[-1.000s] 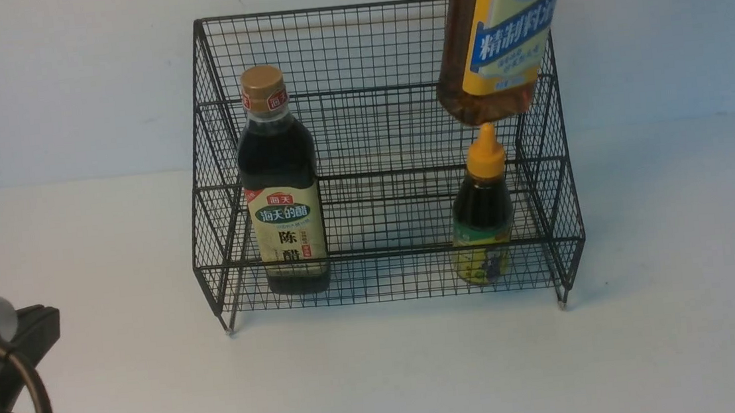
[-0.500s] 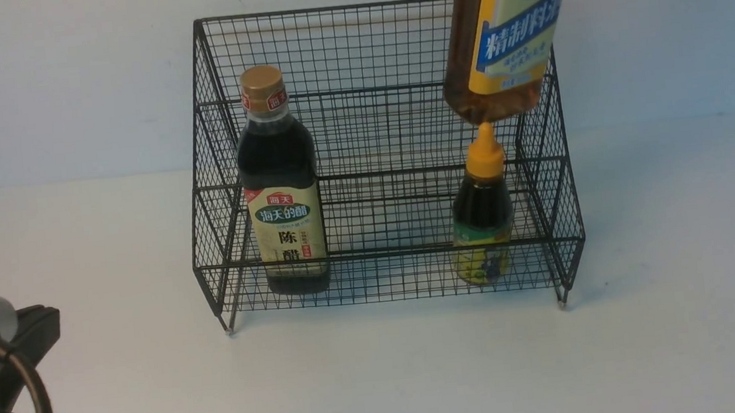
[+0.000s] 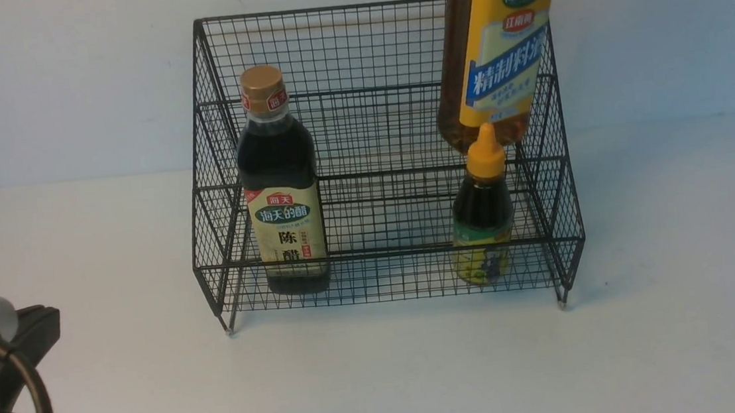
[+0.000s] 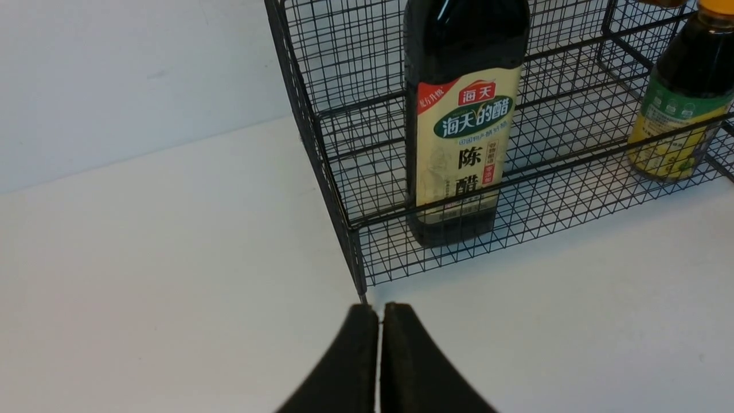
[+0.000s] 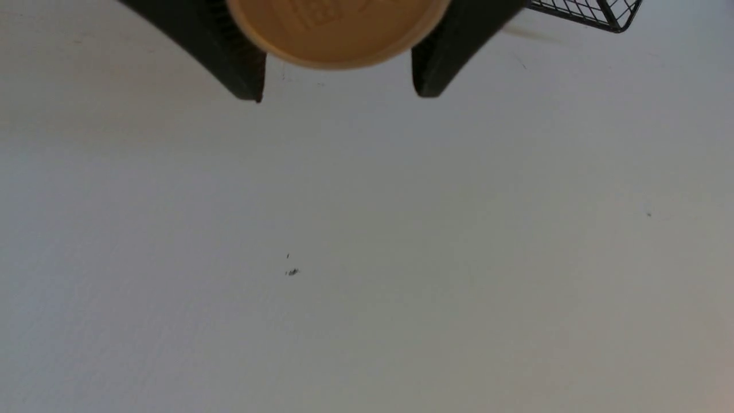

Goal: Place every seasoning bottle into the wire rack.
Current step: Use the right arm to put the condiment bottle back on the shelf

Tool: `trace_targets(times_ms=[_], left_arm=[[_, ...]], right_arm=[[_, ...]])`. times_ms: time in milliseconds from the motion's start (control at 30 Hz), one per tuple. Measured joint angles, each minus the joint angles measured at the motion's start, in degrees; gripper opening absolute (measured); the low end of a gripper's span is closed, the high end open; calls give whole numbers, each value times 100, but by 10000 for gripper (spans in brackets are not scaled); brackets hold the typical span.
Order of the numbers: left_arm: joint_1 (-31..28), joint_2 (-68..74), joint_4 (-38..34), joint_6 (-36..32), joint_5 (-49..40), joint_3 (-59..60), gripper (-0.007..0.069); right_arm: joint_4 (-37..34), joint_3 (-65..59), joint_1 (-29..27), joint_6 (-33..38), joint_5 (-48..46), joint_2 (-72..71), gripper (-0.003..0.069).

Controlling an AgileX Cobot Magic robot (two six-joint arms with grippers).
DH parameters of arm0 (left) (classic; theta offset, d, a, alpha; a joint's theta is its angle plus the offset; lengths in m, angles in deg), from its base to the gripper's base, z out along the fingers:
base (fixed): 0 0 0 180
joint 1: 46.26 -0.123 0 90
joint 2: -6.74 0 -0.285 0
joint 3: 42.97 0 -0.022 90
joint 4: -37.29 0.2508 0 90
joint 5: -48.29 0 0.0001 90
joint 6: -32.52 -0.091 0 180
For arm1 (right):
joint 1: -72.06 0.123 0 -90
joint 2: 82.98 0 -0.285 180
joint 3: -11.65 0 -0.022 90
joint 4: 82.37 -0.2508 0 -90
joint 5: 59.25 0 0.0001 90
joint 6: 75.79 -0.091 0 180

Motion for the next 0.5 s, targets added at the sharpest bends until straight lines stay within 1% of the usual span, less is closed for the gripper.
trace_targets(times_ms=[233, 500], left_arm=[[0, 0, 2, 0, 0, 0, -5], [0, 0, 18, -19, 0, 0, -5]], right_arm=[[-67, 28, 0, -6, 105, 144, 309], [-15, 61, 0, -6, -150, 100, 309]])
